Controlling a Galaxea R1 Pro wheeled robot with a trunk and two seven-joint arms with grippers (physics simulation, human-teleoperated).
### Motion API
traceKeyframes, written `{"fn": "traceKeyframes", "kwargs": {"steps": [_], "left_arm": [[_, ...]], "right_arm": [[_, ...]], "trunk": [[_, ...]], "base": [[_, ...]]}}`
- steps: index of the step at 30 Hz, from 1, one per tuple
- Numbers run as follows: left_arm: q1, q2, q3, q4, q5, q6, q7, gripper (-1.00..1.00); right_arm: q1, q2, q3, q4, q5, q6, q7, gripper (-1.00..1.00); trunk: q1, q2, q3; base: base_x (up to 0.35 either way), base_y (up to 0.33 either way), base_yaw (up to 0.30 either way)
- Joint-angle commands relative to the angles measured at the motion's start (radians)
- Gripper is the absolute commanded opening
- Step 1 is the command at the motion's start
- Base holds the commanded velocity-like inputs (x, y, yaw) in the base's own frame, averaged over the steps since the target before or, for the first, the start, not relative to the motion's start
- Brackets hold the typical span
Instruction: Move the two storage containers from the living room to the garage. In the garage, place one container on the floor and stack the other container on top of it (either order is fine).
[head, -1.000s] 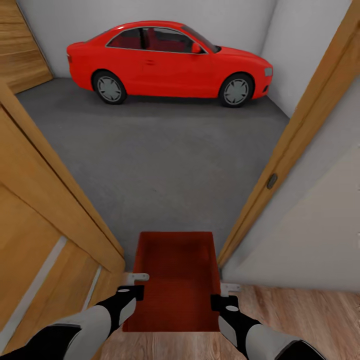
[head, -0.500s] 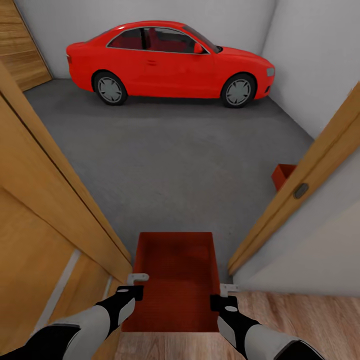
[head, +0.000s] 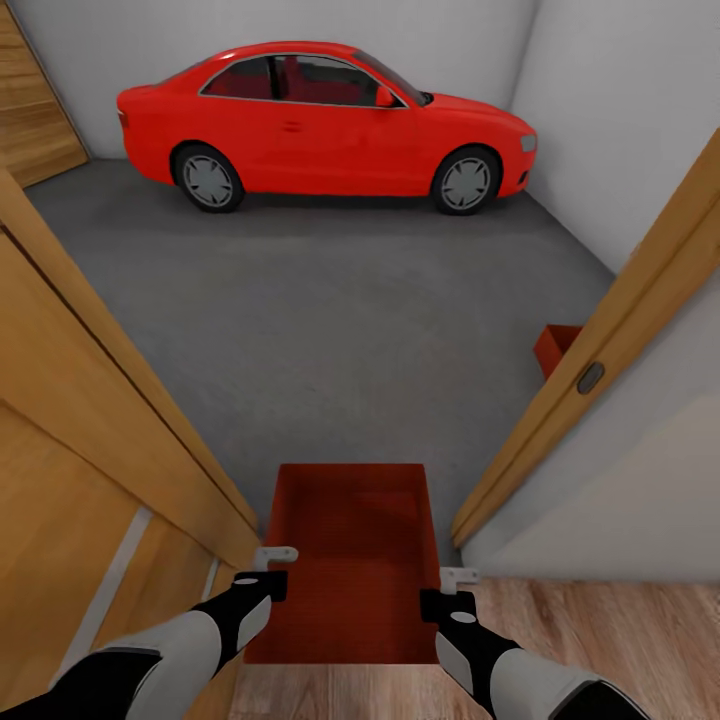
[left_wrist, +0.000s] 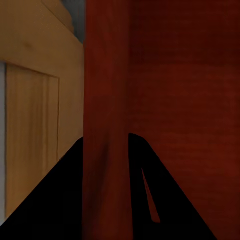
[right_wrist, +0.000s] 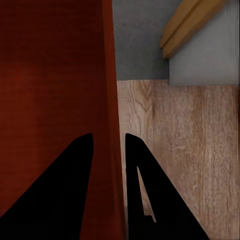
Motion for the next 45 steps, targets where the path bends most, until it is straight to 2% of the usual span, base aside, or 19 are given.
{"fn": "traceKeyframes", "kwargs": {"steps": [1, 14, 45], "left_arm": [[-0.001, 0.012, 0.006, -0.001, 0.0, 0.002, 0.034, -1.0], [-0.001, 0.012, 0.006, -0.001, 0.0, 0.002, 0.034, -1.0], [-0.002, 0.008, 0.006, -0.001, 0.0, 0.001, 0.034, -1.0]], "right_arm": [[0.0, -0.008, 0.053, 0.007, -0.014, -0.007, -0.004, -1.0], [-0.001, -0.008, 0.053, 0.007, -0.014, -0.006, -0.004, -1.0], [-0.001, -0.01, 0.053, 0.007, -0.017, -0.006, -0.005, -1.0]], "trunk": [[0.0, -0.001, -0.001], [0.0, -0.001, -0.001], [0.0, -0.001, -0.001]], "base": [[0.0, 0.0, -0.18], [0.057, 0.144, -0.024], [0.014, 0.003, 0.0]]}}
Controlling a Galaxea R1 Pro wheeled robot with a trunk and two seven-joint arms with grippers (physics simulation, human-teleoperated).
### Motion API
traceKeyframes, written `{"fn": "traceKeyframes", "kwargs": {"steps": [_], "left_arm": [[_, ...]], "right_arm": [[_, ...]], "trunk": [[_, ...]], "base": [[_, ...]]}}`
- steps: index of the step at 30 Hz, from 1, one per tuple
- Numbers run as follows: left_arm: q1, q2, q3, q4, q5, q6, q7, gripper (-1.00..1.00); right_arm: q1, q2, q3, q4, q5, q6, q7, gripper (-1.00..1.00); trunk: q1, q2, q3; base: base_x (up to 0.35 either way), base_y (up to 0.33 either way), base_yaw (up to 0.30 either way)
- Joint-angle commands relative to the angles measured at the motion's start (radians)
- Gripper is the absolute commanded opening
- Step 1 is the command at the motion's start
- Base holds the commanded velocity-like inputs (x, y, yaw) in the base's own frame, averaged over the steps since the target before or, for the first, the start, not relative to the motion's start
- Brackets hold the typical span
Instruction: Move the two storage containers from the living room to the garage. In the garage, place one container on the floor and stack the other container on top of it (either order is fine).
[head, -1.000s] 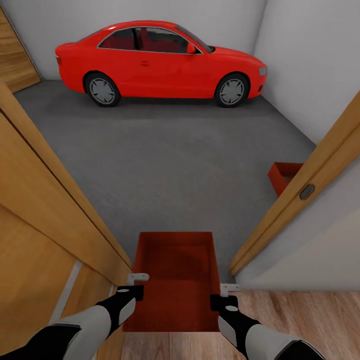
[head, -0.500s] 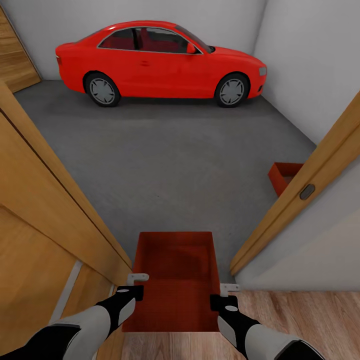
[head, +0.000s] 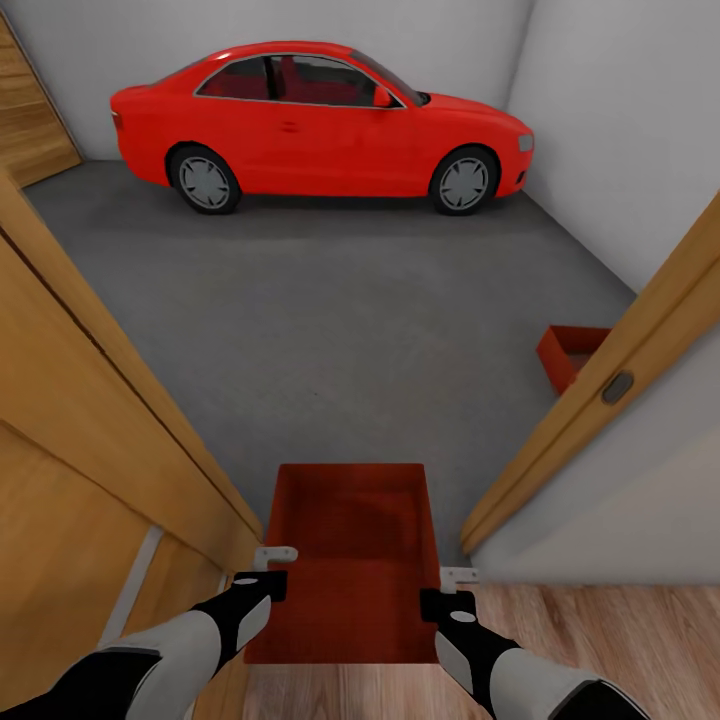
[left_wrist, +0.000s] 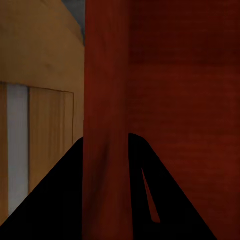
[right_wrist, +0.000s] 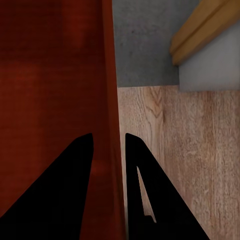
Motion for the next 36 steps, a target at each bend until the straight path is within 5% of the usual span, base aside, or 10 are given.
{"fn": "traceKeyframes", "kwargs": {"steps": [1, 36], "left_arm": [[-0.001, 0.006, 0.005, 0.0, 0.0, 0.002, 0.035, -1.0], [-0.001, 0.007, 0.005, -0.001, -0.002, 0.001, 0.033, -1.0]], "right_arm": [[0.0, -0.01, 0.049, 0.009, -0.014, -0.007, -0.004, -1.0], [0.0, -0.01, 0.049, 0.009, -0.014, -0.007, -0.004, -1.0]], "trunk": [[0.001, -0.001, -0.001], [0.001, -0.001, -0.001]], "base": [[0.218, 0.0, 0.0], [0.319, 0.0, 0.0]]}}
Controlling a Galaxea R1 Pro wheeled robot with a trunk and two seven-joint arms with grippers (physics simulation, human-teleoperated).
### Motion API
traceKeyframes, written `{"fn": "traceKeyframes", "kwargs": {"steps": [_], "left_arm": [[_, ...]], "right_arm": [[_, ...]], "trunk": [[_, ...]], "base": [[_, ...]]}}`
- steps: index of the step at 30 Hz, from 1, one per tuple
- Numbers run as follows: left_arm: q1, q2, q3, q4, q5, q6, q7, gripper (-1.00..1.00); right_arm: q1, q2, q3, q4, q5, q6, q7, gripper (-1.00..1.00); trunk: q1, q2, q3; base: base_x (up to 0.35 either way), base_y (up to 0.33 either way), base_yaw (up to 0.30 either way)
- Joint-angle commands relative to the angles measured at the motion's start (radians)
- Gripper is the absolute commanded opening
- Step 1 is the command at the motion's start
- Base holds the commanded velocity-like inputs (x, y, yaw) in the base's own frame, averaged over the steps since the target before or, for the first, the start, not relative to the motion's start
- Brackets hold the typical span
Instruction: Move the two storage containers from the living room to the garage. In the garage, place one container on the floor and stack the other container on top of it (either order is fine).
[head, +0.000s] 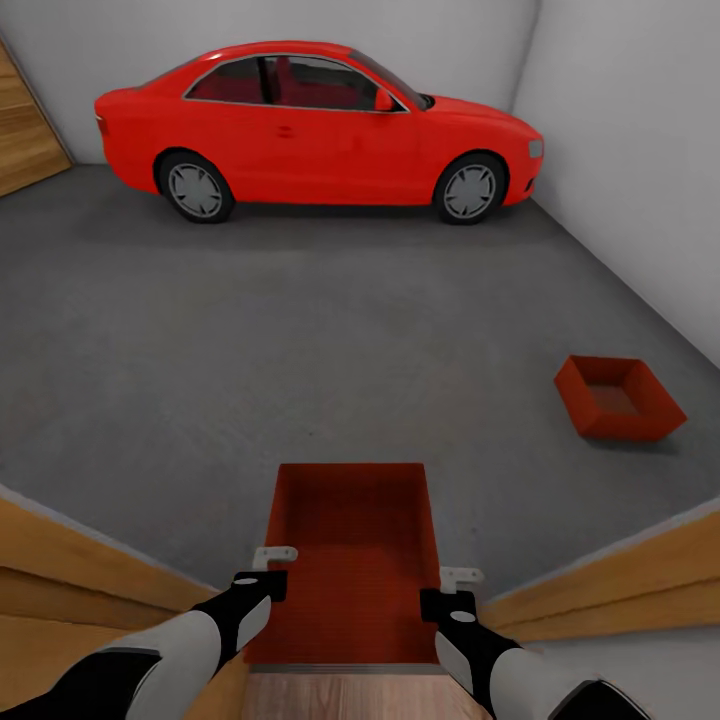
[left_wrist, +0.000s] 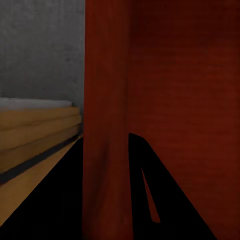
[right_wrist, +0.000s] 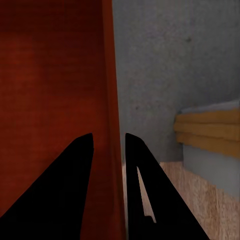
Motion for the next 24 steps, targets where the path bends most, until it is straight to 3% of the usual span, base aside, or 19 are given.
{"fn": "traceKeyframes", "kwargs": {"steps": [1, 24], "left_arm": [[-0.001, 0.007, 0.003, -0.001, 0.0, 0.002, 0.033, -1.0], [-0.001, 0.007, 0.003, -0.001, 0.0, 0.002, 0.033, -1.0]], "right_arm": [[0.0, -0.01, 0.048, 0.009, -0.014, -0.007, -0.004, -1.0], [0.0, -0.011, 0.048, 0.009, -0.014, -0.007, -0.004, -1.0]], "trunk": [[0.001, -0.001, -0.001], [0.001, -0.001, -0.001]], "base": [[0.322, 0.0, 0.0], [0.322, 0.0, 0.0]]}}
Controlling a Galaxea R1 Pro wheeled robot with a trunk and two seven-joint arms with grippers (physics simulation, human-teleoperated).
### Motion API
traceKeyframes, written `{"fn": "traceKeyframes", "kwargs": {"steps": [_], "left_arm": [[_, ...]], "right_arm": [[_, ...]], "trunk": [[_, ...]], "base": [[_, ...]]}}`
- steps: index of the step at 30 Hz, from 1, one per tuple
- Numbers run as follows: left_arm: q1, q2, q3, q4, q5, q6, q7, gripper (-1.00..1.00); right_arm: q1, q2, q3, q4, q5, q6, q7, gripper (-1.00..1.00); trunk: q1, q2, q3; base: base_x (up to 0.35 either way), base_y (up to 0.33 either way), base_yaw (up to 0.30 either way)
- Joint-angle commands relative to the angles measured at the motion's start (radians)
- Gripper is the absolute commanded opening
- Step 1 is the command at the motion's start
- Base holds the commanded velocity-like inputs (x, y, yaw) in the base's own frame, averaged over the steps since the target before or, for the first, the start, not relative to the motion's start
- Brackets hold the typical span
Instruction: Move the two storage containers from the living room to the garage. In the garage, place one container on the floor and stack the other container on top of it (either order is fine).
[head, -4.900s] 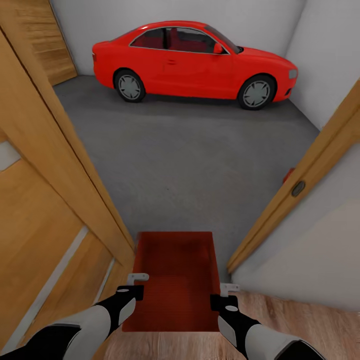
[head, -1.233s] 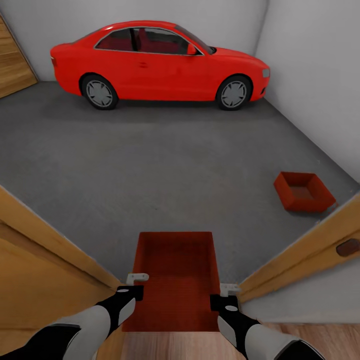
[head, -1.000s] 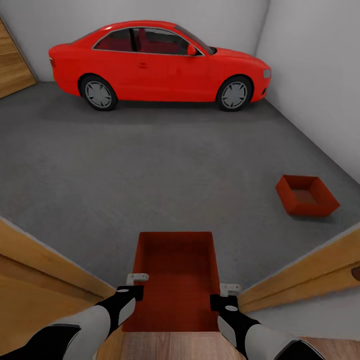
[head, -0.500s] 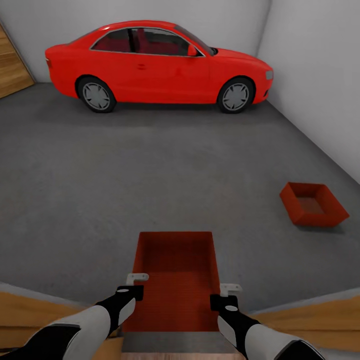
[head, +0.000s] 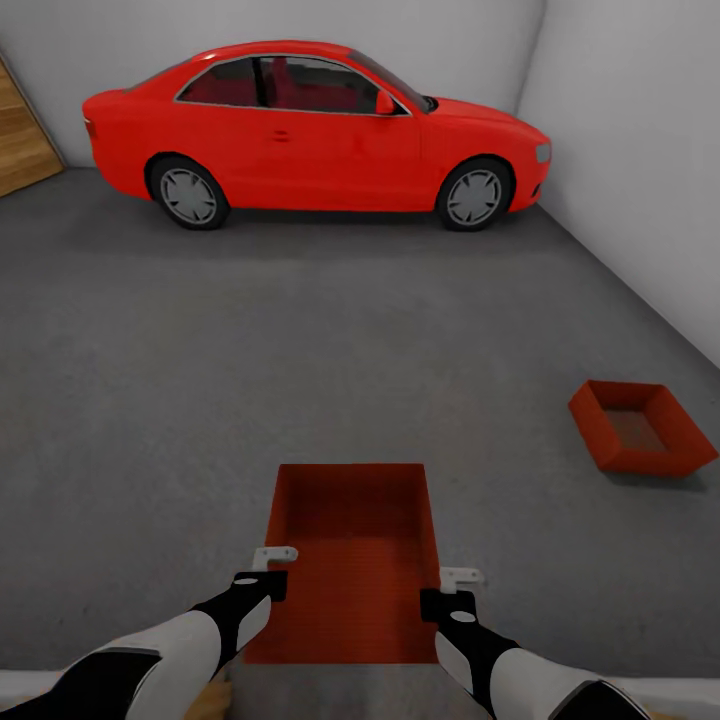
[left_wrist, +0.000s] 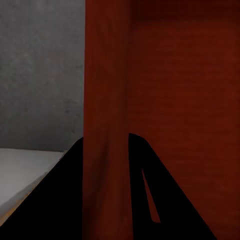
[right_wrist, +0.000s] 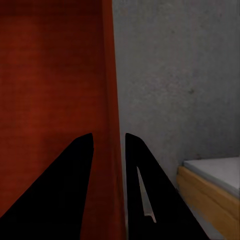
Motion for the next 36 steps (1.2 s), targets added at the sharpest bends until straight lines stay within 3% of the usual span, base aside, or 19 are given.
{"fn": "traceKeyframes", "kwargs": {"steps": [1, 36], "left_arm": [[-0.001, 0.007, 0.003, -0.001, 0.0, 0.002, 0.033, -1.0], [-0.001, 0.007, 0.003, -0.001, -0.001, 0.0, 0.033, -1.0]], "right_arm": [[-0.001, -0.011, 0.048, 0.009, -0.014, -0.007, -0.004, -1.0], [0.0, -0.011, 0.048, 0.011, -0.014, -0.007, -0.004, -1.0]], "trunk": [[0.001, -0.001, -0.001], [0.001, -0.001, -0.001]], "base": [[0.322, 0.0, 0.0], [0.322, 0.0, 0.0]]}}
